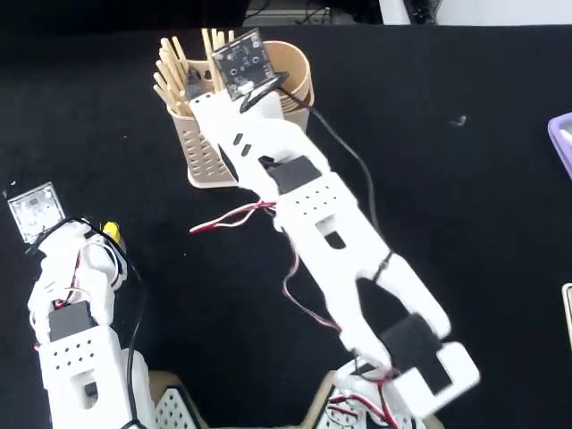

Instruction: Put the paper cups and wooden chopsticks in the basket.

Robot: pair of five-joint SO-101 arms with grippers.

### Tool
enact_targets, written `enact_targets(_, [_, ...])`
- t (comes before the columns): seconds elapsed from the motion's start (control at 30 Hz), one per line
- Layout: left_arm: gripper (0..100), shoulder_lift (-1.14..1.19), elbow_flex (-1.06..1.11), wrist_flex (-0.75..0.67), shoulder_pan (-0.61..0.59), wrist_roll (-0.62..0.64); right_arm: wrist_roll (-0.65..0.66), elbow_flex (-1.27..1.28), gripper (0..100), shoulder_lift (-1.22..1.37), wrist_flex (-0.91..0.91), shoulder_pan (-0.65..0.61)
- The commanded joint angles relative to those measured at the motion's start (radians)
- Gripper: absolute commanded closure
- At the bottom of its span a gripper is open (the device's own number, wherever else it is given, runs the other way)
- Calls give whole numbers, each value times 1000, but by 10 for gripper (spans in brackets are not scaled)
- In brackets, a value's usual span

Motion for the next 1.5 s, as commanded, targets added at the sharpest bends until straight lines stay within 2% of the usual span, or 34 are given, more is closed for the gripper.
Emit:
enact_targets(0.0, [823, -15, -8, -17, -5, 0, -2, -25, 871, -200, 95, -11])
enact_targets(0.2, [823, -15, -8, -17, -8, 0, 0, -21, 992, -568, 373, -2])
enact_targets(0.3, [842, -17, -10, -11, -13, 0, 2, -4, 982, -737, 548, 55])
enact_targets(0.4, [970, -17, -21, -9, -13, 0, 2, 65, 987, -895, 684, 133])
enact_targets(0.47, [954, -28, -30, 2, -15, 0, 2, 140, 987, -1000, 752, 212])
enact_targets(0.57, [970, -100, -61, 83, -4, 0, 2, 302, 985, -1178, 806, 334])
enact_targets(0.7, [970, -301, -116, 276, 56, -2, -3, 553, 986, -1438, 816, 482])
enact_targets(0.87, [970, -592, -102, 439, 219, -17, -5, 868, 985, -1758, 836, 519])
enact_targets(1.1, [970, -540, -35, 591, 240, -224, -8, 1090, 984, -1742, 924, 522])
enact_targets(1.23, [970, -569, 58, 640, 249, -233, -8, 1210, 984, -1742, 999, 517])
enact_targets(1.47, [970, -565, 259, 571, 291, -233, -15, 1374, 984, -1742, 1016, 517])
